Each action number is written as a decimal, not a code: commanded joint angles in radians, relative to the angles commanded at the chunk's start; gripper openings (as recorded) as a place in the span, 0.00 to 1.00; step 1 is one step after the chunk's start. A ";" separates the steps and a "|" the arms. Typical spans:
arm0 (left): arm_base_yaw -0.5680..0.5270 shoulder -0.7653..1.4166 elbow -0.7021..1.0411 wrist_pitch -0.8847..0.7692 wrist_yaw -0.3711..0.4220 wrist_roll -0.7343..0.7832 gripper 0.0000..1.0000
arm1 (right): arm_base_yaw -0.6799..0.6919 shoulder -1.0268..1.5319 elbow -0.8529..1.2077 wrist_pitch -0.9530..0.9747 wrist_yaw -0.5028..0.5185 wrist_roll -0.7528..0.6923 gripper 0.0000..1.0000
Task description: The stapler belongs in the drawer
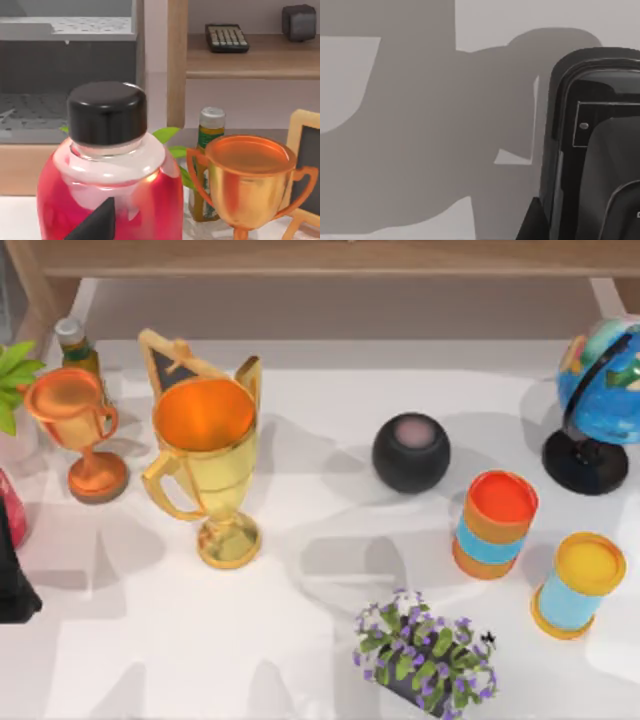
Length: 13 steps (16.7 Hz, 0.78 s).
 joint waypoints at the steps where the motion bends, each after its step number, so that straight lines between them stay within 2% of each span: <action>1: 0.000 0.000 0.000 0.000 0.000 0.000 1.00 | 0.000 0.000 0.000 0.000 0.000 0.000 0.23; 11: 0.000 0.000 0.000 0.000 0.000 0.000 1.00 | 0.000 0.000 0.000 0.000 0.000 0.000 0.98; 13: 0.000 0.000 0.000 0.000 0.000 0.000 1.00 | 0.000 0.000 0.000 0.000 0.000 0.000 1.00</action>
